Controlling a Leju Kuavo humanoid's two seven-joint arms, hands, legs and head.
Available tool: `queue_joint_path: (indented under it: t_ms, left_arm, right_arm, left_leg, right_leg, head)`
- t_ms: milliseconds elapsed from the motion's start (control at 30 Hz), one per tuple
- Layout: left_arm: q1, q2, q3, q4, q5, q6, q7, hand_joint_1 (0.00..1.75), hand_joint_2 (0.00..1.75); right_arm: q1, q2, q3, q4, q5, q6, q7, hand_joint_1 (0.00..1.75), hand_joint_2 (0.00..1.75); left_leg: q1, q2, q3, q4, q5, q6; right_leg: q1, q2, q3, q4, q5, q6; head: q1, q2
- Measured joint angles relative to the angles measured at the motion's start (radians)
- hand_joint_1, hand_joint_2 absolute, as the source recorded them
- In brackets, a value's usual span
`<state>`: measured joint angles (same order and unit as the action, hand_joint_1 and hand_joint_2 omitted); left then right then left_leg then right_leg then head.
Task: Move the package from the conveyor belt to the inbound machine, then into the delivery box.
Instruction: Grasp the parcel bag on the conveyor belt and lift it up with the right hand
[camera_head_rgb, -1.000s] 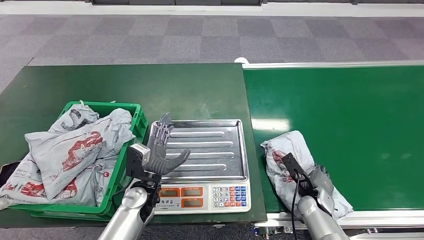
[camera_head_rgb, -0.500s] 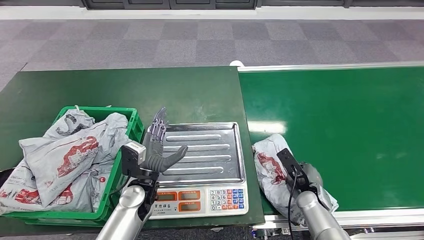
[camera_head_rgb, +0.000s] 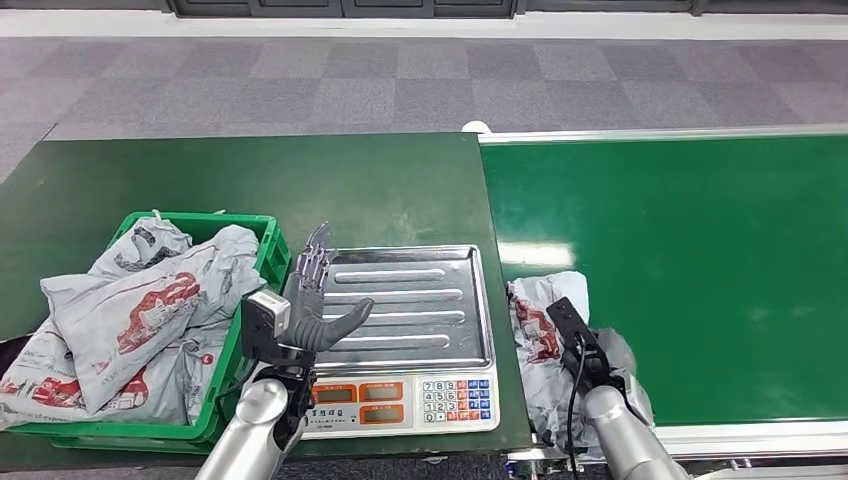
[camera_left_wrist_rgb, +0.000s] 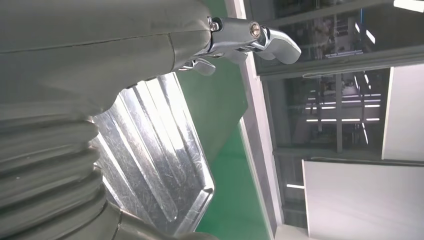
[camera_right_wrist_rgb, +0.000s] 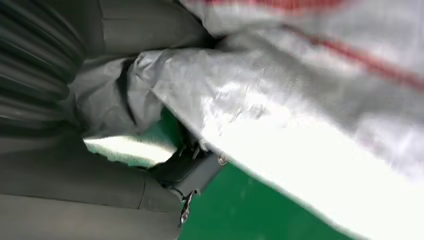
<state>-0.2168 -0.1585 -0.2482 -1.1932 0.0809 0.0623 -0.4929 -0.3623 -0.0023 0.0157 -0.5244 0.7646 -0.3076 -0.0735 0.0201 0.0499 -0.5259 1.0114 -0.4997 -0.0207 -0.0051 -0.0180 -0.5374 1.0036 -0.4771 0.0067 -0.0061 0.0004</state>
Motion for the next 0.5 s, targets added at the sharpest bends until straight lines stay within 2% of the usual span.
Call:
queue_joint_path:
  t_ms: [367,500]
  left_arm:
    - [0.029,0.008,0.001,-0.023,0.000,0.001,0.006,0.00,1.75]
    - [0.038,0.009,0.003,-0.027,-0.001,0.010,0.006,0.00,1.75]
  right_arm:
    - [0.024,0.000,0.010,-0.045,-0.004,-0.009,-0.002,1.75,1.75]
    - [0.054,-0.001,0.010,-0.100,-0.057,-0.078,-0.057,1.75,1.75]
  left_leg:
    - [-0.001,-0.006,0.000,0.000,0.001,0.001]
    - [-0.002,-0.010,-0.004,0.000,0.003,0.002]
  right_leg:
    - [-0.001,-0.006,-0.002,0.000,0.000,0.001]
    - [-0.002,-0.010,-0.005,0.000,0.001,0.001]
  head:
    - [0.000,0.000]
    - [0.000,0.000]
